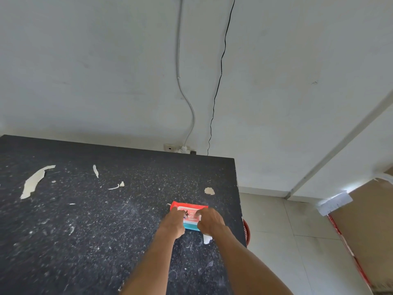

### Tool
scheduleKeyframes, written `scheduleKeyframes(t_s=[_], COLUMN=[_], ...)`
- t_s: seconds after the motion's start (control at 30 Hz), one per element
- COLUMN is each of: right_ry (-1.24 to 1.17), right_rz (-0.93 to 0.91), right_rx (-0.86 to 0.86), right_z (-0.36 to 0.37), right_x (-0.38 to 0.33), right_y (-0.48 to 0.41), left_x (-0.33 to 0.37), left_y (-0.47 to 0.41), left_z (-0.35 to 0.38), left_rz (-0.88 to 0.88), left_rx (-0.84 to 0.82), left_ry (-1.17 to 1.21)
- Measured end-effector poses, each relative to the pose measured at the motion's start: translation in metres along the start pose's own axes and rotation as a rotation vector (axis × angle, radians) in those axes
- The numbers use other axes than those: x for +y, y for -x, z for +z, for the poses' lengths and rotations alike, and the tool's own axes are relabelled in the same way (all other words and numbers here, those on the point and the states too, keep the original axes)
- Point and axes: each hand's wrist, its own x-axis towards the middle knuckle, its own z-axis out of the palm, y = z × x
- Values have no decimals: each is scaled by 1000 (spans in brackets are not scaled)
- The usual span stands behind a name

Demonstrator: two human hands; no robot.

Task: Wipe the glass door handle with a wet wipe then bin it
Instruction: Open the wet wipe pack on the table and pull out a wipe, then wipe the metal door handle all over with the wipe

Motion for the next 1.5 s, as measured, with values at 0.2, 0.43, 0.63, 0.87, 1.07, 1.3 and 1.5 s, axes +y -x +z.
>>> scheduleKeyframes(t_s=[0.2, 0.43, 0.63, 0.87, 1.07, 1.3, 1.5], right_ry=[-48, -99, -90, -79, -96, -159, -156], right_rz=[28, 25, -18, -53, -142, -181, -162], right_rx=[45, 163, 251, 426, 686, 922, 1021], right_z=[-23, -83, -154, -250, -330, -390, -401], right_x=[-11, -33, -57, -86, -105, -114, -114], right_y=[11, 36, 69, 119, 176, 241, 278], left_x=[9, 33, 62, 101, 135, 155, 164], left_y=[10, 38, 71, 125, 182, 247, 284], left_z=[-23, -82, -152, -248, -322, -378, -389], left_rz=[36, 87, 153, 217, 279, 307, 316], left_rx=[28, 162, 230, 345, 481, 675, 758], left_ry=[-75, -108, -131, -216, -195, -198, -195])
